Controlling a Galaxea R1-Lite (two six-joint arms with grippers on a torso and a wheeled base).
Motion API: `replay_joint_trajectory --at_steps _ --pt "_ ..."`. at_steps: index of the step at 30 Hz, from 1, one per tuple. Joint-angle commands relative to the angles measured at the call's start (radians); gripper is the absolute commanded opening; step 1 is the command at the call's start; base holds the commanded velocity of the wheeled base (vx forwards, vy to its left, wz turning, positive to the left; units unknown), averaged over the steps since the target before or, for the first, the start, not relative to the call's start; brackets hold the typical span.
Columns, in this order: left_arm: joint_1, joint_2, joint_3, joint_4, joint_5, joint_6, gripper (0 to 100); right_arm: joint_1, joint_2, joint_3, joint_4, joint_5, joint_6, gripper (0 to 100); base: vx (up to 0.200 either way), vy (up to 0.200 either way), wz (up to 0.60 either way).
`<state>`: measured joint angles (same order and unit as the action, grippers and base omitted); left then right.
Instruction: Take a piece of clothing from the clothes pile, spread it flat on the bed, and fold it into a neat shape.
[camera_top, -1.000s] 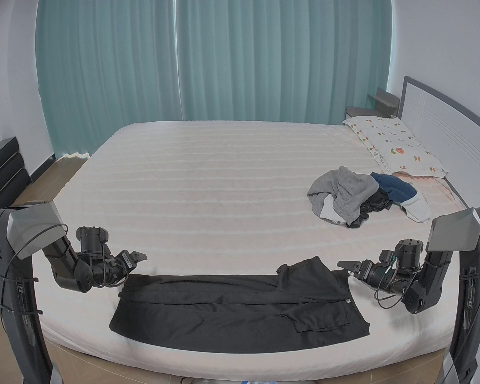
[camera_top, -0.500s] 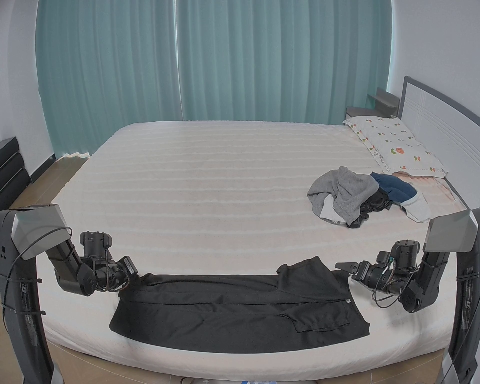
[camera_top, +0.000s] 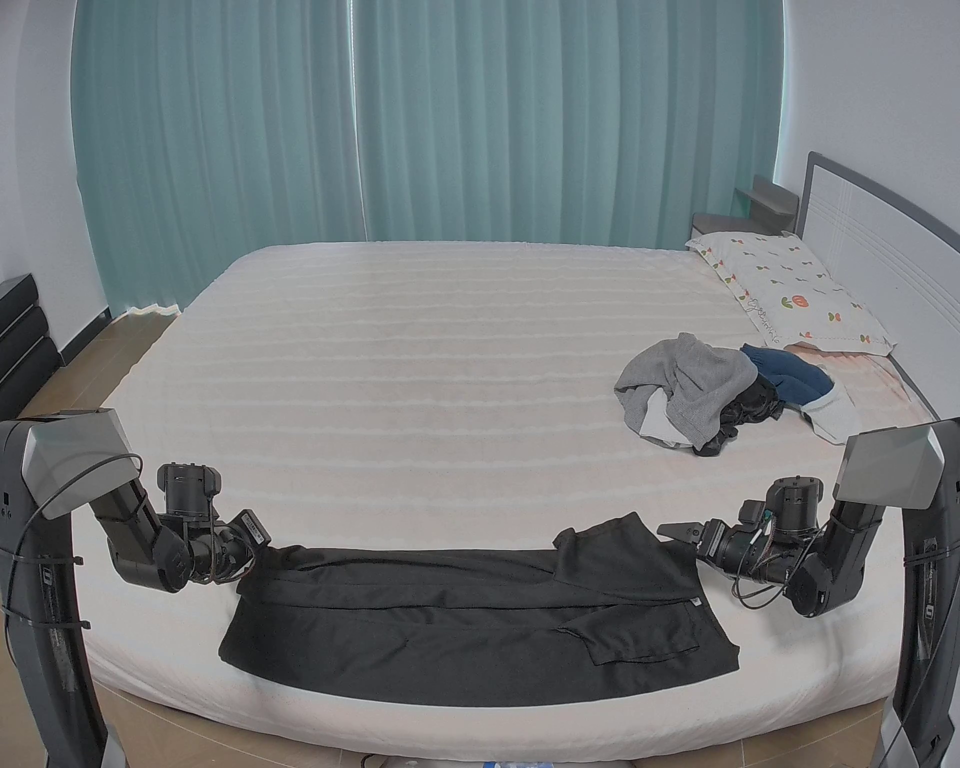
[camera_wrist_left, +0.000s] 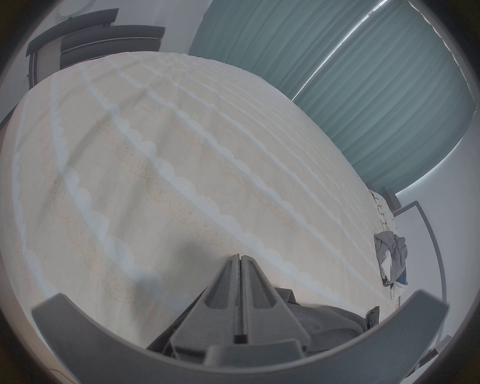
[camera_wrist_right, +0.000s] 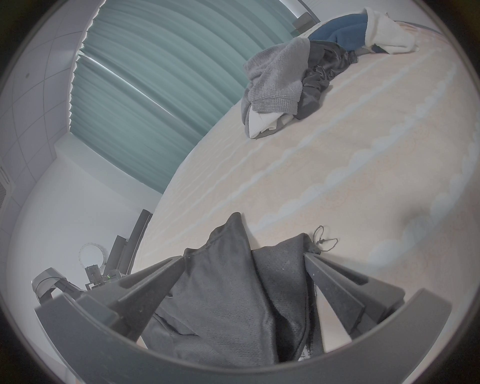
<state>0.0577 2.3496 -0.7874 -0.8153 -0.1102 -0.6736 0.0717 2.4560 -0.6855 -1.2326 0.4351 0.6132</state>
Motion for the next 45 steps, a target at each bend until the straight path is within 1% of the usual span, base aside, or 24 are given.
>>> replay_joint_trajectory --at_steps 1,3,4,6,11,22,27,28,32,37,40,41,42,43,45 --pt "0.001 0.000 0.004 -0.001 0.000 -0.001 0 0.002 0.008 -0.023 0.021 0.001 0.000 100 0.000 0.000 0.00" --pt "0.001 -0.001 0.005 -0.001 0.000 -0.001 0 0.002 0.006 -0.025 0.030 -0.001 0.000 100 0.000 0.000 0.00" --pt "0.001 -0.001 0.005 -0.001 0.000 -0.001 0 0.002 0.006 -0.025 0.030 -0.001 0.000 0 0.000 0.000 0.00" --pt "0.001 -0.001 0.005 -0.001 0.000 -0.003 0 0.002 0.006 -0.025 0.033 -0.004 0.000 0 0.000 0.000 0.00" --pt "0.004 -0.003 0.011 -0.001 0.000 -0.012 0 -0.004 0.001 -0.028 0.030 -0.055 -0.001 0 0.000 0.000 0.00" --pt "0.022 -0.004 0.017 -0.002 0.020 -0.024 0 -0.046 -0.006 -0.032 0.018 -0.058 -0.001 0 0.000 0.000 0.00" --pt "0.027 -0.004 0.019 -0.002 0.020 -0.029 0 -0.049 -0.002 -0.046 0.013 -0.061 0.000 0 0.000 0.000 0.00" --pt "0.027 -0.006 0.017 -0.007 0.021 -0.049 0 -0.049 0.005 -0.055 0.010 -0.059 0.000 0 0.000 0.000 0.00" --pt "0.027 -0.006 0.020 -0.050 0.021 -0.073 0 -0.047 0.017 -0.063 -0.018 -0.059 -0.001 0 0.000 0.000 0.00" --pt "0.027 -0.006 0.048 -0.097 0.021 -0.073 0 -0.049 0.031 -0.060 -0.076 -0.061 -0.001 0 0.000 0.000 0.00" --pt "0.027 -0.004 0.051 -0.104 0.021 -0.073 0 -0.049 0.035 -0.057 -0.077 -0.061 -0.003 0 0.000 0.000 0.00" --pt "0.028 -0.006 0.053 -0.104 0.021 -0.073 100 -0.049 0.037 -0.054 -0.079 -0.062 -0.003 0 0.000 0.000 0.00" --pt "0.030 -0.004 0.053 -0.102 0.021 -0.072 100 -0.047 0.038 -0.054 -0.077 -0.064 -0.003 0 0.000 0.000 0.00" --pt "0.031 -0.004 0.053 -0.102 0.021 -0.072 100 -0.047 0.038 -0.052 -0.077 -0.062 -0.003 100 0.000 0.000 0.00" --pt "0.033 -0.001 0.054 -0.099 0.020 -0.069 100 -0.049 0.037 -0.051 -0.077 -0.061 -0.003 100 0.000 0.000 0.00"
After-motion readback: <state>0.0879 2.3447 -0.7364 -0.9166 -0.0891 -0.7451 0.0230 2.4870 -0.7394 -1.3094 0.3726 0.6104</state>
